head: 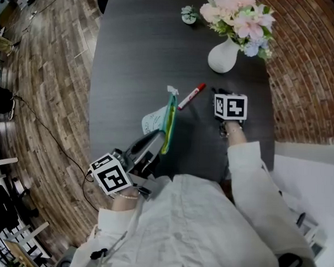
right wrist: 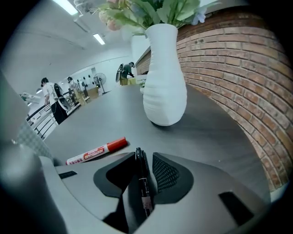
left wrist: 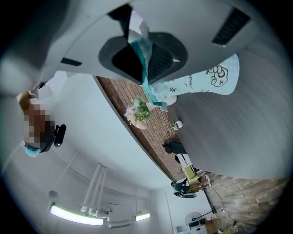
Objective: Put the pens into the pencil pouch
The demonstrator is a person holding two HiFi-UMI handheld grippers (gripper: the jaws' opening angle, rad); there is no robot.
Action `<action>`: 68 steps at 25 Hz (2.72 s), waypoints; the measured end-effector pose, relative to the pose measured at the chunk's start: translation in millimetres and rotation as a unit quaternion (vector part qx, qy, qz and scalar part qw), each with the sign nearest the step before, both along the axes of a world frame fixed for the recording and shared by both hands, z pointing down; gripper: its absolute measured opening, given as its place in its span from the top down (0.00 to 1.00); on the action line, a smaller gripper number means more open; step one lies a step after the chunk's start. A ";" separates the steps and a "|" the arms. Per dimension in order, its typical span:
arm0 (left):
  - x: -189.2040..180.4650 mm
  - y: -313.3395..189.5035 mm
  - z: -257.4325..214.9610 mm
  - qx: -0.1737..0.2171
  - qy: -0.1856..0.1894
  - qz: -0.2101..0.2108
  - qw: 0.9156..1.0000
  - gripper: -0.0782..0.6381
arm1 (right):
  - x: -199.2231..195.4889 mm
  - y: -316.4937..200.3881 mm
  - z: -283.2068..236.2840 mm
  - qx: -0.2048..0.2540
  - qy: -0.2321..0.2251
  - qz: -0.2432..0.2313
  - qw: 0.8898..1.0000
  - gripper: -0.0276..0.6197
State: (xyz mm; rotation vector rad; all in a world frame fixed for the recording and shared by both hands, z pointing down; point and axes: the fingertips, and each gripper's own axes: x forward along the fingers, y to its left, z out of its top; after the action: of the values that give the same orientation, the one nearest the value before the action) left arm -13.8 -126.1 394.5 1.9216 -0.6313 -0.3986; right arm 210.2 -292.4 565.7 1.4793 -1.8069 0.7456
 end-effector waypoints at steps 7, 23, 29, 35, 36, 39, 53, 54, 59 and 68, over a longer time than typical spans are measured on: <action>2.1 3.0 1.5 0.011 -0.013 0.010 1.000 0.84 | -5.9 15.6 4.0 -0.007 -0.002 -0.022 1.000 0.87; -4.2 -0.9 6.4 -0.001 -0.006 -0.007 1.000 0.84 | -96.5 58.3 -125.5 0.142 -0.289 -0.119 0.939 0.87; -4.8 0.1 9.8 -0.003 -0.004 -0.009 1.000 0.84 | -141.8 76.8 -208.7 0.230 -0.339 -0.192 0.892 0.87; -3.7 2.0 11.7 -0.003 -0.004 -0.010 1.000 0.84 | -181.3 88.5 -266.3 0.305 -0.389 -0.220 0.841 0.87; -3.1 2.2 11.9 -0.003 -0.004 -0.010 1.000 0.84 | -185.7 88.9 -271.2 0.311 -0.396 -0.218 0.836 0.87; -1.9 2.4 11.7 -0.002 -0.001 -0.010 1.000 0.84 | -198.3 89.1 -281.3 0.324 -0.413 -0.206 0.826 0.87; 1.0 3.3 10.2 -0.003 0.011 -0.015 1.000 0.84 | -217.0 104.4 -261.6 0.353 -0.418 -0.205 0.812 0.87; 0.5 3.0 9.7 -0.004 0.014 -0.017 1.000 0.84 | -216.5 105.7 -257.2 0.347 -0.421 -0.201 0.814 0.87; -2.1 3.1 10.8 -0.005 0.017 -0.020 1.000 0.84 | -212.4 112.2 -248.7 0.336 -0.428 -0.190 0.817 0.87; -7.7 0.1 11.3 -0.010 0.023 -0.035 0.999 0.84 | -212.3 128.8 -231.8 0.311 -0.419 -0.206 0.828 0.87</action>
State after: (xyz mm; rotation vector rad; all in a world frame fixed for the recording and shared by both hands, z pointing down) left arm -21.5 -126.0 405.9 1.8700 -0.6703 -0.4781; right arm -2.2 -163.6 333.9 1.0708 -3.1596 0.6475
